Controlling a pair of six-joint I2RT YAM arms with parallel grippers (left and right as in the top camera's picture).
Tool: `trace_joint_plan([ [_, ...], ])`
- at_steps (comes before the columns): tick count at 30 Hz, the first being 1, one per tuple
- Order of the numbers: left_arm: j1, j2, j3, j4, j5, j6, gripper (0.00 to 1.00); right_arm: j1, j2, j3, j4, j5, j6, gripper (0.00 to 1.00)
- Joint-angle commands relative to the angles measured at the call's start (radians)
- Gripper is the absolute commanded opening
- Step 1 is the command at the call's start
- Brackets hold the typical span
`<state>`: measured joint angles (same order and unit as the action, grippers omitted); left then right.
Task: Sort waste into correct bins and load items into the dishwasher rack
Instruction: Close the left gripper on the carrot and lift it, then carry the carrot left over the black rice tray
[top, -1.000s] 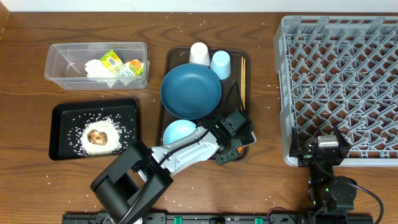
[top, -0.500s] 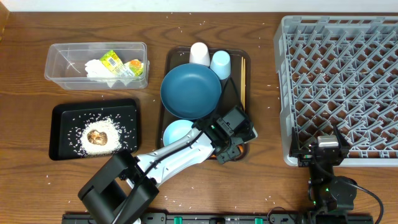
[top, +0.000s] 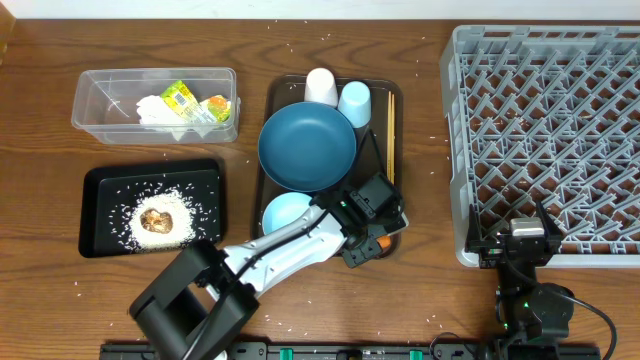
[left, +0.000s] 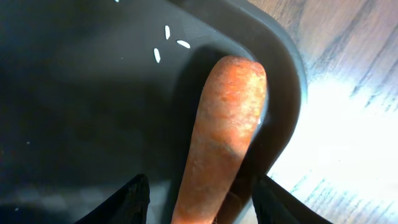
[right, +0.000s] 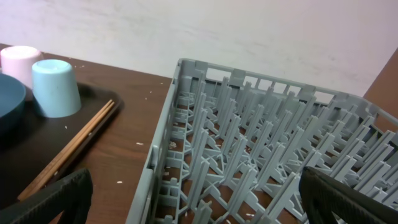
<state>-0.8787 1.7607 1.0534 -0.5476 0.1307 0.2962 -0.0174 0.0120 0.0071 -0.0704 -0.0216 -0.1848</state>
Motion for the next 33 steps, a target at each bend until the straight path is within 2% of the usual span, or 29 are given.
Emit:
trace_joint_plan([
  [1,-0.001,0.045,-0.005,0.005,-0.008,0.021,0.54,-0.008,-0.006,-0.001,-0.005,0.006,0.004,0.99],
  [11,-0.001,0.056,-0.005,0.044,-0.019,0.026,0.54,-0.008,-0.006,-0.001,-0.005,0.006,0.004,0.99],
  [18,-0.001,0.058,-0.006,0.043,-0.019,0.028,0.48,-0.008,-0.006,-0.001,-0.005,0.006,0.004,0.99],
  [33,-0.001,0.109,-0.01,0.045,-0.018,0.028,0.48,-0.008,-0.006,-0.001,-0.005,0.006,0.004,0.99],
])
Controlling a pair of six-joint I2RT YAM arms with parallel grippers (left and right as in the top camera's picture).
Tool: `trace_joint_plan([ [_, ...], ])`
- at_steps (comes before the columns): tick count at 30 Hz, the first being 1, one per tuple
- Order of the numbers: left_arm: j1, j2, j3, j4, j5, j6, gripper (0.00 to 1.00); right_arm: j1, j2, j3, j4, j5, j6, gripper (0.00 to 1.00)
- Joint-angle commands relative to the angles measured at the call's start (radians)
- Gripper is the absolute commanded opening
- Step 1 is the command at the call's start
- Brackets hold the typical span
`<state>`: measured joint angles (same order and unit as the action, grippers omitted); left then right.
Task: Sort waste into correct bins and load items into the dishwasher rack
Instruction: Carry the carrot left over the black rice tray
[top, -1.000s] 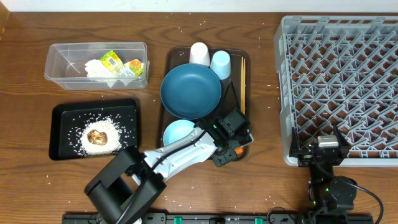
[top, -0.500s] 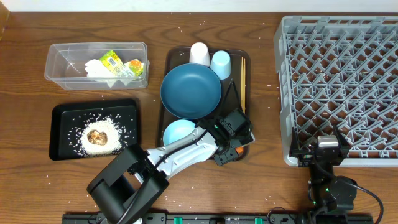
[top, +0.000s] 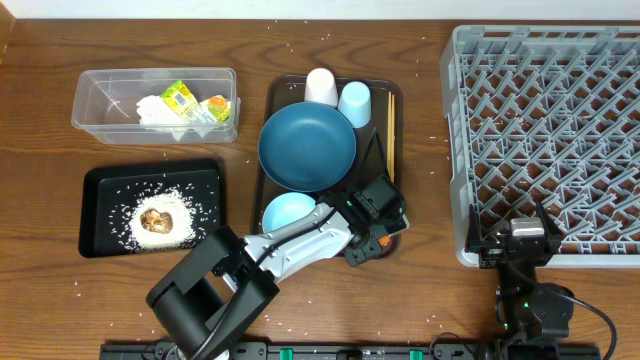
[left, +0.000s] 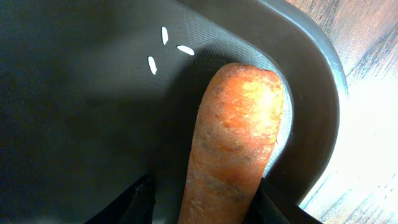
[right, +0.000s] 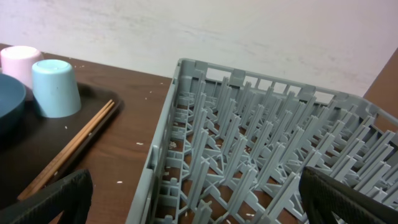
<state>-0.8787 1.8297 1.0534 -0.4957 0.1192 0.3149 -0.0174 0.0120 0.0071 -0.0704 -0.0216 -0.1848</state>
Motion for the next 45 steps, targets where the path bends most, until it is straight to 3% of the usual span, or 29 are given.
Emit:
trace_joint_plan([
  [1,-0.001,0.04,-0.01,-0.007,-0.007,0.009,0.47,-0.008,-0.006,-0.001,-0.005,0.006,0.004,0.99],
  [4,-0.002,0.039,-0.01,-0.008,-0.006,0.008,0.34,-0.008,-0.006,-0.001,-0.005,0.006,0.004,0.99],
  [6,-0.001,0.034,-0.009,-0.012,-0.006,0.003,0.33,-0.008,-0.006,-0.001,-0.005,0.006,0.004,0.99],
  [17,-0.001,-0.071,-0.008,-0.018,-0.002,-0.064,0.3,-0.008,-0.006,-0.001,-0.005,0.006,0.004,0.99],
  [29,0.03,-0.302,-0.008,-0.019,-0.003,-0.101,0.23,-0.008,-0.006,-0.001,-0.005,0.006,0.004,0.99],
  [36,0.215,-0.424,-0.008,-0.042,-0.003,-0.155,0.19,-0.008,-0.006,-0.001,-0.005,0.006,0.004,0.99],
  [45,0.638,-0.47,-0.008,-0.053,-0.003,-0.32,0.19,-0.008,-0.006,-0.001,-0.005,0.006,0.004,0.99],
])
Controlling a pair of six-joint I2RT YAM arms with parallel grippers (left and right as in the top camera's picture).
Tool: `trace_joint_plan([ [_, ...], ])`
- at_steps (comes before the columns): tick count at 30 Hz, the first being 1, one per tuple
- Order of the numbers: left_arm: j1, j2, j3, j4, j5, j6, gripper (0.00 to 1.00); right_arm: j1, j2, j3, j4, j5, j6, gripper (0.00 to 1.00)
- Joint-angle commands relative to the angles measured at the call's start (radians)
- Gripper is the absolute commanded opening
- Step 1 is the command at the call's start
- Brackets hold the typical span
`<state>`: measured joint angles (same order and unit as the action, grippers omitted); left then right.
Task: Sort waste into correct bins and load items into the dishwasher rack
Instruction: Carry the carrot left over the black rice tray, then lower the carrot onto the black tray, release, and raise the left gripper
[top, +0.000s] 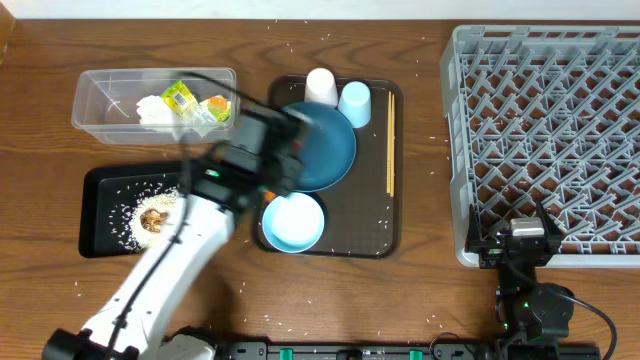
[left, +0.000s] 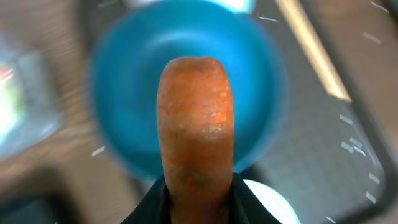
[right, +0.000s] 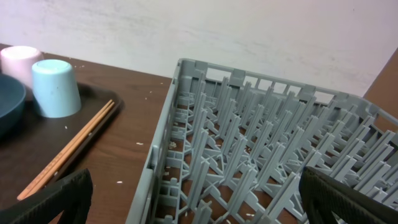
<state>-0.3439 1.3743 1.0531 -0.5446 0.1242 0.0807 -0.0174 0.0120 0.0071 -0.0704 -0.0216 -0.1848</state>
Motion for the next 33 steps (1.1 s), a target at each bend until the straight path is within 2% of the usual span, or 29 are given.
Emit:
trace_joint_plan([
  [1,0.156,-0.014,-0.008,-0.004,-0.007,-0.116,0.19,-0.008,-0.006,-0.001,-0.005,0.006,0.004,0.99],
  [5,0.338,-0.013,-0.008,-0.004,-0.007,-0.236,0.19,-0.008,-0.006,-0.001,-0.005,0.006,0.004,0.99],
  [8,0.448,-0.011,-0.008,-0.005,-0.006,-0.283,0.19,-0.008,-0.006,-0.001,-0.005,0.006,0.004,0.99],
  [16,0.654,0.027,-0.016,-0.047,0.0,-0.51,0.19,-0.008,-0.006,-0.001,-0.005,0.006,0.004,0.99],
  [24,0.732,0.128,-0.021,-0.117,0.0,-0.747,0.19,-0.008,-0.006,-0.001,-0.005,0.006,0.004,0.99],
  [33,0.734,0.235,-0.022,-0.13,0.0,-0.783,0.19,-0.008,-0.006,-0.001,-0.005,0.006,0.004,0.99],
])
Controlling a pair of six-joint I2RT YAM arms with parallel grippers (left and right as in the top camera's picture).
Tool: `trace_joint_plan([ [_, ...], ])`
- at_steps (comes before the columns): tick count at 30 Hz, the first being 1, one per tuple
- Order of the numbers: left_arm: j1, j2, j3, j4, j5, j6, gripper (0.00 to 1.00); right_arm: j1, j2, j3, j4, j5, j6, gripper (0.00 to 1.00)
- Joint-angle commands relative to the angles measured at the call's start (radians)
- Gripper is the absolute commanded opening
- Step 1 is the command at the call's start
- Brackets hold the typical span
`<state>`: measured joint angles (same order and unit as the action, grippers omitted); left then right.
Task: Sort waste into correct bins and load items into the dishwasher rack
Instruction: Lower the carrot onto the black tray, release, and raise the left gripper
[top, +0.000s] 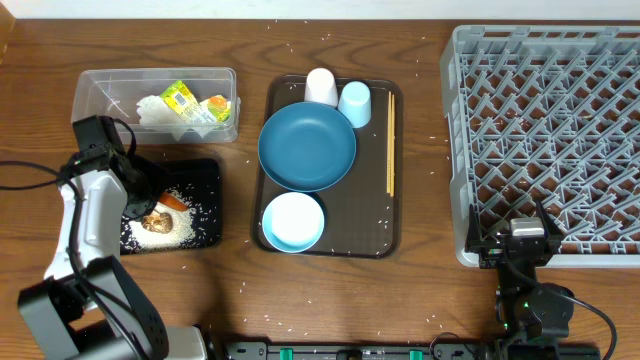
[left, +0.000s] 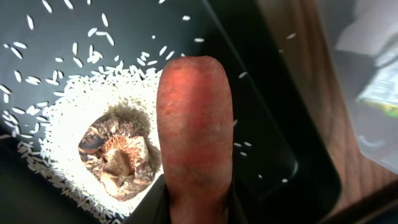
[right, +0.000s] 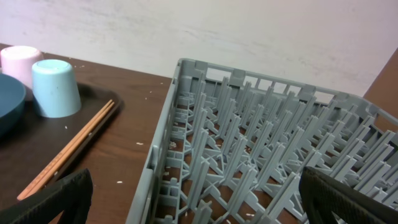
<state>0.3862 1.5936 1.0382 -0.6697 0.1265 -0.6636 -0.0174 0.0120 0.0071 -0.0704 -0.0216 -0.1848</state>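
My left gripper (top: 150, 198) is shut on an orange carrot (left: 196, 124), whose tip (top: 176, 202) shows over the black waste tray (top: 212, 180). The carrot hangs beside a heap of white rice with a brown scrap (left: 117, 155); whether it touches the tray cannot be told. On the dark serving tray (top: 370, 215) lie a blue plate (top: 307, 147), a pale blue bowl (top: 293, 222), a white cup (top: 320, 87), a light blue cup (top: 354, 103) and chopsticks (top: 390, 145). My right gripper (top: 515, 238) rests open at the near corner of the grey dishwasher rack (top: 550, 130).
A clear plastic bin (top: 100, 95) holding wrappers and paper stands behind the black tray. Loose rice grains dot the wooden table. The rack (right: 249, 137) fills the right wrist view, with the light blue cup (right: 56, 87) to its left.
My left gripper, with the carrot in it, has gone from above the blue plate to above the black rice tray at the left. The right arm has not moved.
My left gripper stood open around the carrot in the serving tray's near right corner, then closer around it. Later it held the carrot up over the blue plate, and now the carrot is over the black tray with rice.
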Motion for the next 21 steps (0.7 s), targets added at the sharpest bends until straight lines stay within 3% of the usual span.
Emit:
trace_joint_plan([
  [1,0.003,0.019,-0.007,-0.016,-0.003,-0.042,0.19,-0.008,-0.006,-0.001,-0.005,0.006,0.004,0.99],
  [7,0.003,0.02,-0.007,-0.03,-0.003,-0.042,0.2,-0.008,-0.006,-0.001,-0.005,0.006,0.004,0.99],
  [8,0.003,0.02,-0.007,-0.03,-0.003,-0.042,0.27,-0.008,-0.006,-0.001,-0.005,0.006,0.004,0.99],
  [10,0.003,0.02,-0.007,-0.03,-0.003,-0.042,0.67,-0.008,-0.006,-0.001,-0.005,0.006,0.004,0.99],
  [11,0.003,0.02,-0.007,-0.03,-0.003,-0.042,0.76,-0.008,-0.006,-0.001,-0.005,0.006,0.004,0.99],
  [21,0.003,0.019,-0.007,-0.03,-0.003,-0.042,0.76,-0.008,-0.006,-0.001,-0.005,0.006,0.004,0.99],
])
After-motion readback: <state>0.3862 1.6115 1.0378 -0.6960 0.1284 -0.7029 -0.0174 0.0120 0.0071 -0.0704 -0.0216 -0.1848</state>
